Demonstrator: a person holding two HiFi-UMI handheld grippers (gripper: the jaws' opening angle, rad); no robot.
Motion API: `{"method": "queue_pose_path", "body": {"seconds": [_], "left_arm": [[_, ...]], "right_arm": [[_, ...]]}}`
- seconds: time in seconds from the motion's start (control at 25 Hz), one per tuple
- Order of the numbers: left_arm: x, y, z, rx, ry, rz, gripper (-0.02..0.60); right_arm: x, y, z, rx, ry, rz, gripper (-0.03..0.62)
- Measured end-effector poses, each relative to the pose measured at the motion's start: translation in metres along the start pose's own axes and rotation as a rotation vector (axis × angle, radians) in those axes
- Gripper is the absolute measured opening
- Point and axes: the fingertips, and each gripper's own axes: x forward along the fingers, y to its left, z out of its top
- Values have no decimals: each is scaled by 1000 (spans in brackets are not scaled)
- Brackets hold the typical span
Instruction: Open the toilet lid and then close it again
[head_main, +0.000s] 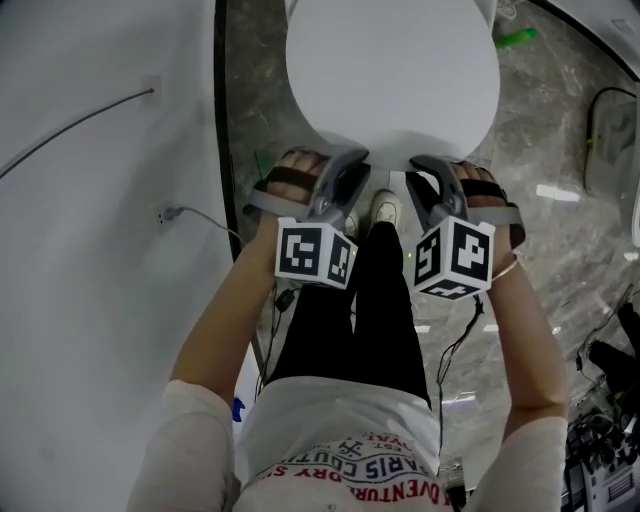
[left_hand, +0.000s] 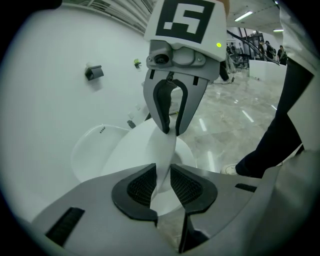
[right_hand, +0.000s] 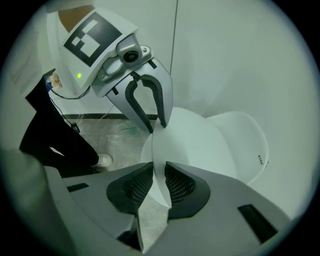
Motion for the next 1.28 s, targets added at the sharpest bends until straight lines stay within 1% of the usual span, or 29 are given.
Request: {"method": "queue_pose_path", "body": {"seconds": [0.08,0.24,0.4,0.48,0.56,0.64,0.76,0.84,0.96,1.04,1.16,1.28], "left_arm": [[10,-10,-7,-8,5,-13,94],[27,-27,-19,-79,-7,-40,97],[41,-42,-30,-98,14,-76,98],[48,-48,-36,-138,19,-105,98],[55,-53,-42,-196,23,-138,98],[62,-57,-49,-232,35,-163,97],[73,-62,-56,-240,58,-182,95],[79,-66,-61,-262,71,-190,89],[88,-67,-66,-326,85,-196,75],[92,-67,-69,-369,91,-188,54],[97,-66,-74,-428,95,-166,36],[100,-66,-74,-465,96,-153,29]], "right_arm": [[12,7,-5,38,-5,32,52],[34,20,-15,10,11,39,52],[53,31,-22,36,20,64,52],[63,36,-25,49,27,79,51],[72,41,-27,71,34,97,51],[82,43,-29,94,41,110,51],[95,45,-33,126,47,125,51],[102,48,-36,155,44,140,51],[112,46,-41,216,40,154,46],[117,45,-42,249,45,158,37],[125,47,-44,269,58,161,33],[128,46,-47,305,63,168,29]]}}
